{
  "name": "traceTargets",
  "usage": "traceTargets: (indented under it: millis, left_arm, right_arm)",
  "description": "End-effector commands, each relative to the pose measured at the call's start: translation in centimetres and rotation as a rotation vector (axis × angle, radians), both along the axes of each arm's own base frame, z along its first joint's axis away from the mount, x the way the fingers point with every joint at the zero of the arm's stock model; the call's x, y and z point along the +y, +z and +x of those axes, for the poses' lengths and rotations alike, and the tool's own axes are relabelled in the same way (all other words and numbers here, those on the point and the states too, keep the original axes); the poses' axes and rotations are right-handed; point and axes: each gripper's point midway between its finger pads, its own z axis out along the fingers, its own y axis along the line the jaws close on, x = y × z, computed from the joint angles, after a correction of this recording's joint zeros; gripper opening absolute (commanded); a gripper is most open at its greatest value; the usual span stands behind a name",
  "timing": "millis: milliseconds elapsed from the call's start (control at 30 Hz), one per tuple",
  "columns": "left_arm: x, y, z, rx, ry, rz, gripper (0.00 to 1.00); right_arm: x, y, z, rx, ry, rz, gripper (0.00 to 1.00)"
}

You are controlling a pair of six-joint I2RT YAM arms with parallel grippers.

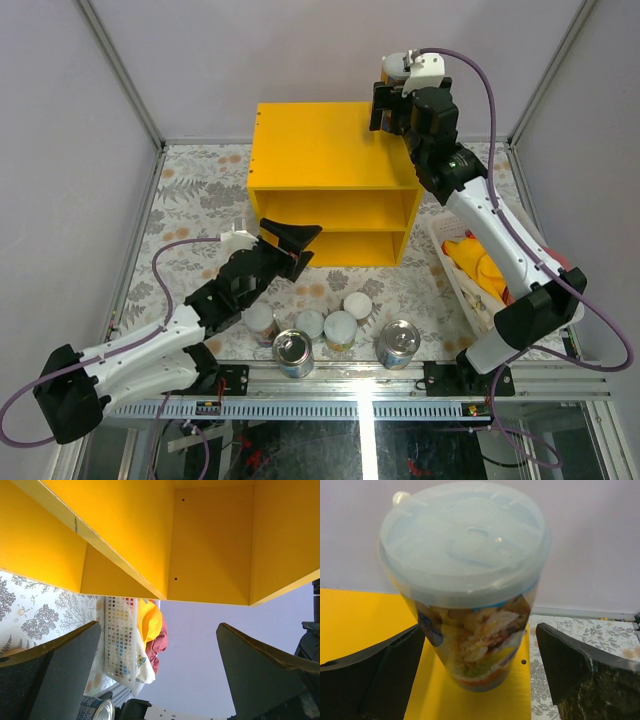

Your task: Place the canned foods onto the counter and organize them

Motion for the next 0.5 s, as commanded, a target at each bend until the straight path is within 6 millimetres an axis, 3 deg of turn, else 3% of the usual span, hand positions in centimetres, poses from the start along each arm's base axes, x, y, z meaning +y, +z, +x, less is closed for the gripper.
traceTargets:
  millis: [0, 200, 467]
  left_arm:
    - [0.2, 2.1, -0.3, -0.041, -0.002, -0.002, 1.00]
    - [1.4, 2.9, -0.8, -0.052, 0.020, 0.011, 1.00]
    - [4.0, 3.1, -1.6, -0.047, 0.064, 0.133, 1.00]
  right_arm:
    - [0.0, 3.6, -2.6, -0.067, 0.033, 0.052, 1.00]
    - [0.5, 3.9, -5.3, -0.063, 0.052, 0.042, 0.99]
    - [2.3, 2.0, -10.1, -0.004, 0.132, 0.013, 1.00]
